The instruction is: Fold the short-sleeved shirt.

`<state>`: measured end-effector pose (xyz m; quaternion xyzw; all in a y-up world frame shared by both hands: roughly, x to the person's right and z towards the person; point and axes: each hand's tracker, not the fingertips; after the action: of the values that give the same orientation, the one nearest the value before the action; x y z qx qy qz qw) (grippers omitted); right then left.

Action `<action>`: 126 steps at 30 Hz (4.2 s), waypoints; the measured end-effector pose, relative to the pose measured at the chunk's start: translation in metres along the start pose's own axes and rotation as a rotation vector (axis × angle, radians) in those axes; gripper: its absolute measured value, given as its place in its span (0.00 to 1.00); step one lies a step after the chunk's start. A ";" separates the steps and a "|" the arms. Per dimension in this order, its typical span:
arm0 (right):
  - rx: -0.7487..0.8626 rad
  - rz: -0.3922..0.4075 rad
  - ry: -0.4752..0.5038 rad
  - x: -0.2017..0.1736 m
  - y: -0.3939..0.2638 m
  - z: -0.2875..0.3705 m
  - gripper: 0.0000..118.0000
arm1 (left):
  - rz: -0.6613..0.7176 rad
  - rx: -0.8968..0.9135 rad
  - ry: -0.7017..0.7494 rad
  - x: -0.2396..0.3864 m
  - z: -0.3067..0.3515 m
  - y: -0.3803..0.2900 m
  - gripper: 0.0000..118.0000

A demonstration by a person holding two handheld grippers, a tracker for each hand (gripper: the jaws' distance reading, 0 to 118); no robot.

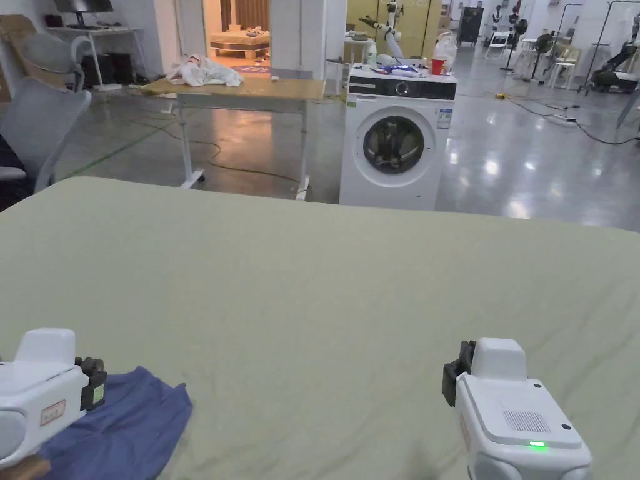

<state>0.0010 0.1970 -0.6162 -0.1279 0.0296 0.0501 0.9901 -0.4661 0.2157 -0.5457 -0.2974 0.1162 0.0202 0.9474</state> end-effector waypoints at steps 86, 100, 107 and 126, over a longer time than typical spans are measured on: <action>0.029 -0.064 -0.168 0.099 0.004 0.060 0.04 | -0.187 0.142 -0.885 0.317 0.002 0.101 0.00; 0.039 -0.054 -0.150 0.091 0.012 0.060 0.04 | -0.109 0.201 -0.733 0.255 -0.007 0.063 0.67; 0.105 -0.043 -0.106 0.064 0.036 0.054 0.04 | -0.015 0.336 -0.418 0.187 0.007 0.058 0.48; 0.129 -0.006 -0.026 0.021 0.044 0.036 0.04 | 0.043 0.184 -0.168 0.083 -0.043 0.024 0.00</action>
<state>0.0186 0.2504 -0.5936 -0.0631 0.0197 0.0466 0.9967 -0.3973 0.2086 -0.6125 -0.2038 0.0439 0.0545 0.9765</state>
